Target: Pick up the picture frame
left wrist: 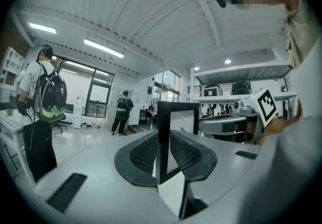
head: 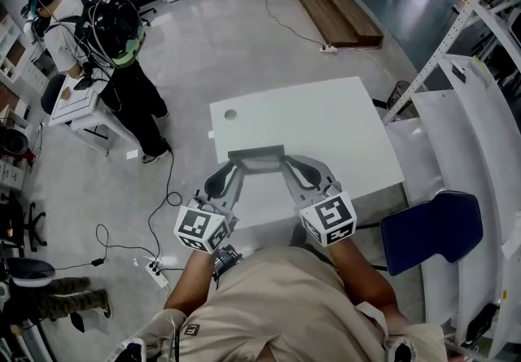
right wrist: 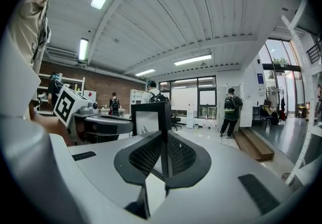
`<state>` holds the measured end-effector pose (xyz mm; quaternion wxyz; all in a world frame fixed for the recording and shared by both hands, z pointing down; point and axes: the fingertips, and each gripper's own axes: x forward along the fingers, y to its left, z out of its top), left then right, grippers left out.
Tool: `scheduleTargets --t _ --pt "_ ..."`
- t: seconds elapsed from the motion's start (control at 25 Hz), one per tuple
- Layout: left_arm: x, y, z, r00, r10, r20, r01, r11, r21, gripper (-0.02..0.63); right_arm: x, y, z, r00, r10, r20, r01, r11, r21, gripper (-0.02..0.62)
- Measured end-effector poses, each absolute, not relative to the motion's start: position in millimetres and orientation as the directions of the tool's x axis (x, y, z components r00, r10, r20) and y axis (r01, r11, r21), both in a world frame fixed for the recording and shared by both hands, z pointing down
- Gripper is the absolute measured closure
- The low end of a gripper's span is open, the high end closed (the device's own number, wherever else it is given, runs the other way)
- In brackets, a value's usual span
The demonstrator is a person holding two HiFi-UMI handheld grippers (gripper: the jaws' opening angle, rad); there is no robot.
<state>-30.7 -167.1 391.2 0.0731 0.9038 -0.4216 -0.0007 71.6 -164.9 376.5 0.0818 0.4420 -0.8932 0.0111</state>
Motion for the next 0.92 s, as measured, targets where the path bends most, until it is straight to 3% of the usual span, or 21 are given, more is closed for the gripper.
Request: scheduleTargets --t 0.92 --pt "-15 -156 401 0.66 -0.748 0.078 -0.749 -0.646 0.146 0.529 87 -155 386 -0.581 -0.795 0.175 -0.804 0.594 0.032 0.548"
